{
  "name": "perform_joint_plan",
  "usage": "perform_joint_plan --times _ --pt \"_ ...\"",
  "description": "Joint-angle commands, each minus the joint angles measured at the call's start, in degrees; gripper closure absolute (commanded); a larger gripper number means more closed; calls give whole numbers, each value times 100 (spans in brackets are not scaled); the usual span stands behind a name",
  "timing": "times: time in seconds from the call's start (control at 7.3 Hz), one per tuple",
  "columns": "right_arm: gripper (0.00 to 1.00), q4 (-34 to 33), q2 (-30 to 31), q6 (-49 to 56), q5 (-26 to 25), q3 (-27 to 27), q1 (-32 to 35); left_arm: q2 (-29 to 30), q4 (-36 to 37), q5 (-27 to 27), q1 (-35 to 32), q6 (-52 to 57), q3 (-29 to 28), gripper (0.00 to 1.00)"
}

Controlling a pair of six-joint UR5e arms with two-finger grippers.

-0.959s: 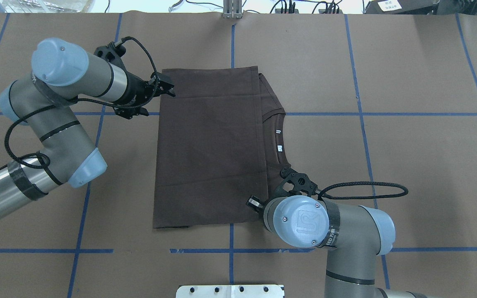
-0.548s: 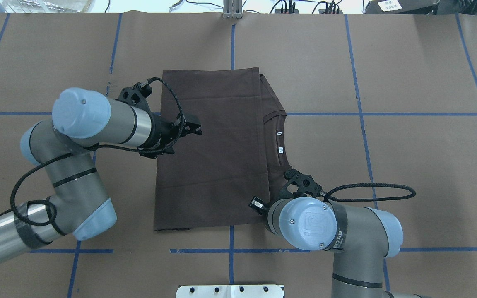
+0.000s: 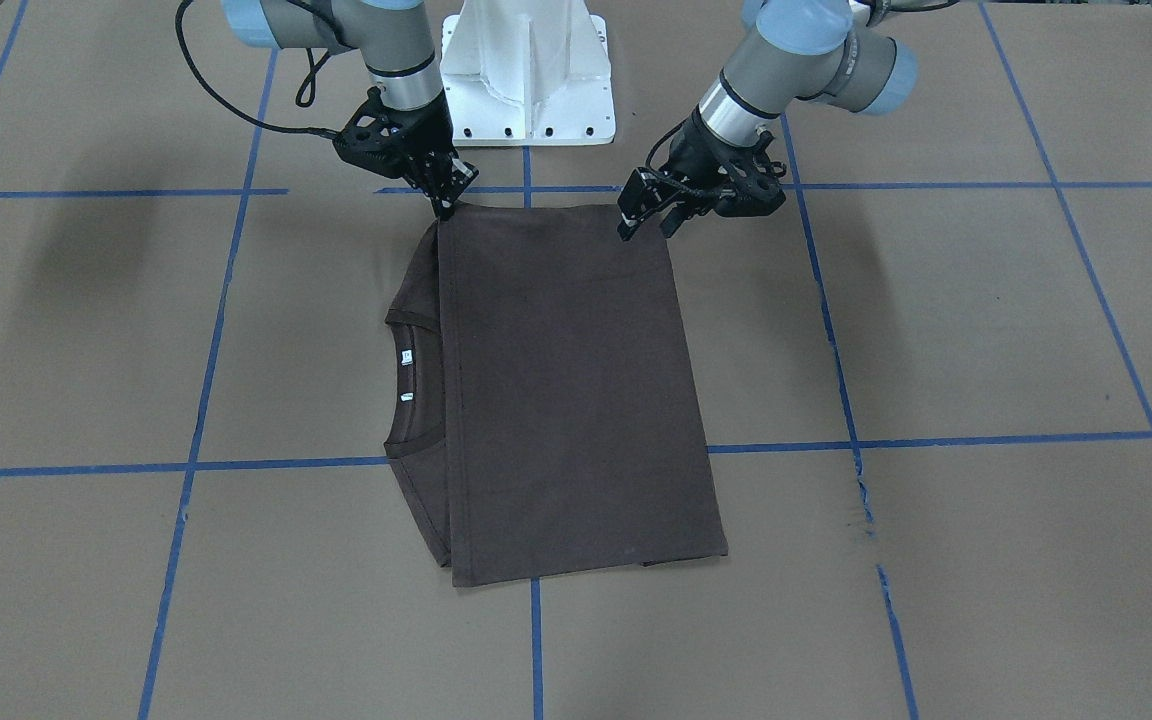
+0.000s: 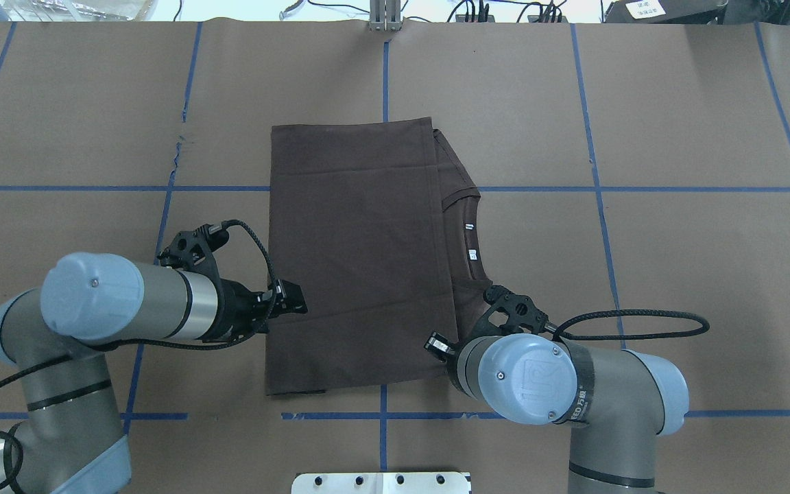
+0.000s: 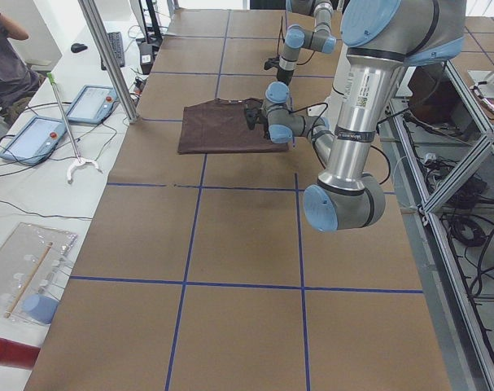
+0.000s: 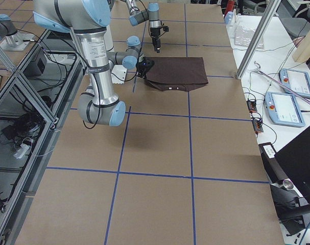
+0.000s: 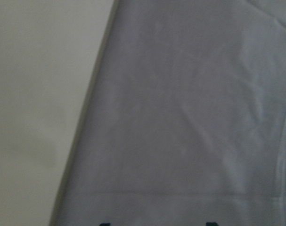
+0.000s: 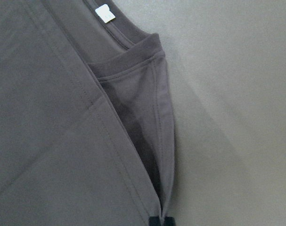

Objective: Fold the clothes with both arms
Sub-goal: 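Move the left gripper to the shirt's near corner beside the right gripper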

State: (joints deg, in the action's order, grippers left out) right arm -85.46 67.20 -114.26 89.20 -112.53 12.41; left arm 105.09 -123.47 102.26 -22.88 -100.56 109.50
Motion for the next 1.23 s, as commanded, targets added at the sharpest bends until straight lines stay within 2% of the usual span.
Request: perform_joint_plan --times 0.0,0.27,0.68,0.96,1.1 --pt "100 -5 4 0 1 -6 -2 -147 469 -418 564 -488 2 1" --pt "100 -5 13 9 10 -6 -2 -94 1130 -444 846 -631 2 6" --pt "100 -14 4 9 10 -6 -2 -120 1176 -444 943 -632 28 32" --pt "100 -14 4 0 10 -6 -2 -120 1176 -435 987 -632 89 42" --pt "100 -14 4 0 10 -15 -2 -120 1176 -444 1022 -632 89 62"
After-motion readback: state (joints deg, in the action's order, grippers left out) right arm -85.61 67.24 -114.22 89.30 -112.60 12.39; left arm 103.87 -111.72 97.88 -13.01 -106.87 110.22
